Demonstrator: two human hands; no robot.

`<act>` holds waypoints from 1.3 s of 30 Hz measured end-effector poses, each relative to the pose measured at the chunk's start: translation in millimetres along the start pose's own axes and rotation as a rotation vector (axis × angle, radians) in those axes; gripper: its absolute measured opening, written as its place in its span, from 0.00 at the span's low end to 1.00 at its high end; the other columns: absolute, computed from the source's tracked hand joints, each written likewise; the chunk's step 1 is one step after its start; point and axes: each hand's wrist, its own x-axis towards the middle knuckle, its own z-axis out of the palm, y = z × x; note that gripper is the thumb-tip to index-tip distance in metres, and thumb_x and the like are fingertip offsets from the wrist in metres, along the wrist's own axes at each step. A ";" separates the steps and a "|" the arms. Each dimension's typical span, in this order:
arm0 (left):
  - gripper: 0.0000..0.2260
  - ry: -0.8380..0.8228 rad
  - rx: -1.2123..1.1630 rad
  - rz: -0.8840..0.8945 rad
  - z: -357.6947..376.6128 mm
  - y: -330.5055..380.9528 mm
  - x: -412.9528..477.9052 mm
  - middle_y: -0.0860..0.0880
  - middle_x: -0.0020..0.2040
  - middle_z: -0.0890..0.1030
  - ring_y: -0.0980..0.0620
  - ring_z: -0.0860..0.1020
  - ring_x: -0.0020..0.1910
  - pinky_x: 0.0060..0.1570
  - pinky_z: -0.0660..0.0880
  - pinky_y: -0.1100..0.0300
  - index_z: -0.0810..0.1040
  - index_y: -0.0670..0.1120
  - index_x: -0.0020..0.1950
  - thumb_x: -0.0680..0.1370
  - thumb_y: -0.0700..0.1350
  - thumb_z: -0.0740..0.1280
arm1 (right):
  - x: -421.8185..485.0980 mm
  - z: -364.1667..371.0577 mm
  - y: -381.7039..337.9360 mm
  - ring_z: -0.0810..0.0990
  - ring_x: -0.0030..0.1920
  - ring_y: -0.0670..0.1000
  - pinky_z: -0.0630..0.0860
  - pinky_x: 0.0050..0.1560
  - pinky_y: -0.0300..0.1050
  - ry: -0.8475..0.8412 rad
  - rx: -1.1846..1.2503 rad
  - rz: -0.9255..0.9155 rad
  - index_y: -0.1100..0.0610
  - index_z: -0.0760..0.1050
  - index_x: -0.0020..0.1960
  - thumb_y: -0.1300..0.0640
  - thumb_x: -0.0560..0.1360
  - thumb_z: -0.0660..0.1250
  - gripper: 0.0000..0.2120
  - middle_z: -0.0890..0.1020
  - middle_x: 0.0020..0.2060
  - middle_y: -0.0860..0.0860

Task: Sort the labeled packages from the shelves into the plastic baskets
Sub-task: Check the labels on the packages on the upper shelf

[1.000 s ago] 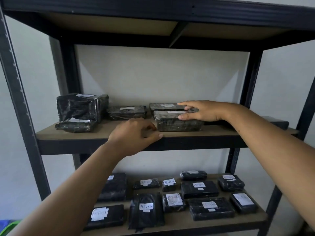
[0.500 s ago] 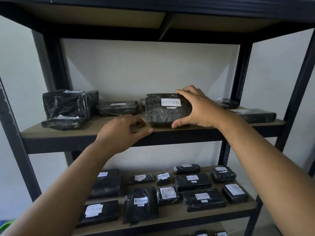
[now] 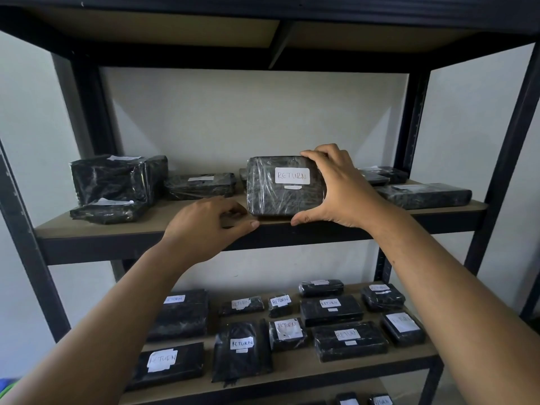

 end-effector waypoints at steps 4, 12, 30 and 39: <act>0.24 0.017 0.010 0.012 1.8 -1.8 0.2 0.63 0.52 0.82 0.56 0.79 0.49 0.45 0.75 0.56 0.81 0.63 0.58 0.75 0.78 0.61 | -2.3 2.6 0.8 0.62 0.72 0.48 0.69 0.72 0.48 0.030 0.016 -0.015 0.48 0.58 0.82 0.22 0.53 0.78 0.66 0.62 0.72 0.45; 0.25 0.014 0.022 0.006 3.3 -4.6 -2.0 0.65 0.55 0.81 0.56 0.80 0.53 0.50 0.81 0.50 0.79 0.66 0.58 0.74 0.80 0.58 | -4.0 16.0 6.5 0.63 0.73 0.46 0.67 0.78 0.49 0.070 0.125 -0.003 0.51 0.58 0.84 0.29 0.61 0.81 0.61 0.62 0.71 0.44; 0.19 0.356 -0.029 -0.091 28.0 -52.8 -174.6 0.49 0.63 0.73 0.46 0.74 0.61 0.58 0.76 0.46 0.81 0.47 0.61 0.77 0.58 0.73 | -37.0 88.3 -105.9 0.65 0.78 0.53 0.67 0.79 0.56 0.173 0.664 -0.266 0.55 0.67 0.81 0.37 0.63 0.85 0.54 0.67 0.75 0.49; 0.19 0.237 0.003 -0.365 33.9 -119.3 -279.2 0.52 0.61 0.72 0.48 0.74 0.63 0.58 0.76 0.49 0.79 0.54 0.63 0.76 0.60 0.71 | -60.0 136.0 -191.2 0.65 0.79 0.54 0.67 0.77 0.58 0.127 0.619 -0.417 0.57 0.67 0.81 0.33 0.64 0.83 0.56 0.68 0.76 0.54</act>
